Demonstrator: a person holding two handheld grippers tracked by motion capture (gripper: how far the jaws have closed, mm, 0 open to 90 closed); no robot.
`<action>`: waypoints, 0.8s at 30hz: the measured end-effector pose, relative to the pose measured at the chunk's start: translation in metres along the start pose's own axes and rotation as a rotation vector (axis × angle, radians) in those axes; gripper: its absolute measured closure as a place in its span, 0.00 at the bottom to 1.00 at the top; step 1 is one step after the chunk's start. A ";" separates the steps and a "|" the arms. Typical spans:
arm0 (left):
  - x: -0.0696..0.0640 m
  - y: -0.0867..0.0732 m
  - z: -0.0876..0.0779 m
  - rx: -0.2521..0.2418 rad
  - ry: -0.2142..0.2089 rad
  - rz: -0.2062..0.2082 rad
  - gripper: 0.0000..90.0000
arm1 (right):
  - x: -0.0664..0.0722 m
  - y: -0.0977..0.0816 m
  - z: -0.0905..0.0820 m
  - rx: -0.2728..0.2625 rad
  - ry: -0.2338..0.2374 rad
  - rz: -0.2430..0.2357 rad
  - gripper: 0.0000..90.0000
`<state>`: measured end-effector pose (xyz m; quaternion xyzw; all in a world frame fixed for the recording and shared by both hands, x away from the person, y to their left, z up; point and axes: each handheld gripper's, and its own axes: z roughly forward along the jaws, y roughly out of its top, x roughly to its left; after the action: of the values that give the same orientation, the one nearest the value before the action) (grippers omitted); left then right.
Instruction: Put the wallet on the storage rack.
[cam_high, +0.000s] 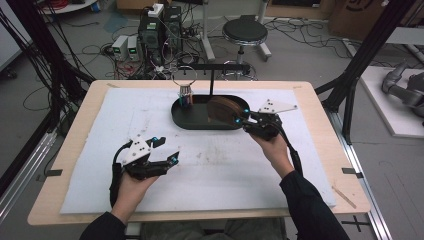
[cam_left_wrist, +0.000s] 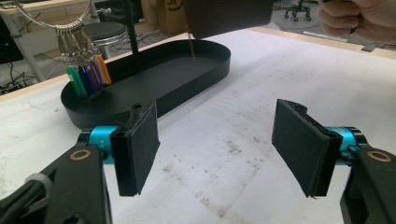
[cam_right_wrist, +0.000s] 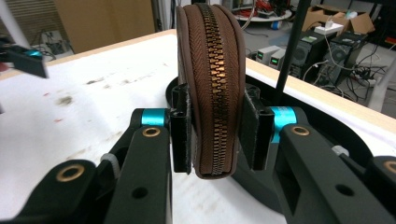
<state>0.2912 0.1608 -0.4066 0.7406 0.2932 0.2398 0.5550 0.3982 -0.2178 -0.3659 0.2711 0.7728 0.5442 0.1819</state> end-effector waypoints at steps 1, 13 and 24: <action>0.000 0.000 0.000 -0.004 -0.015 -0.001 0.34 | -0.001 0.001 0.012 0.001 -0.003 0.012 0.77; -0.009 0.004 0.004 -0.018 -0.040 0.021 0.34 | -0.008 -0.003 0.062 0.038 -0.047 0.082 0.77; -0.005 0.000 0.001 -0.023 -0.041 0.013 0.34 | -0.015 -0.014 0.100 0.055 -0.088 0.091 0.77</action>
<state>0.2883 0.1562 -0.4075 0.7408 0.2739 0.2315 0.5680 0.4643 -0.1563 -0.4132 0.3347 0.7656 0.5178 0.1834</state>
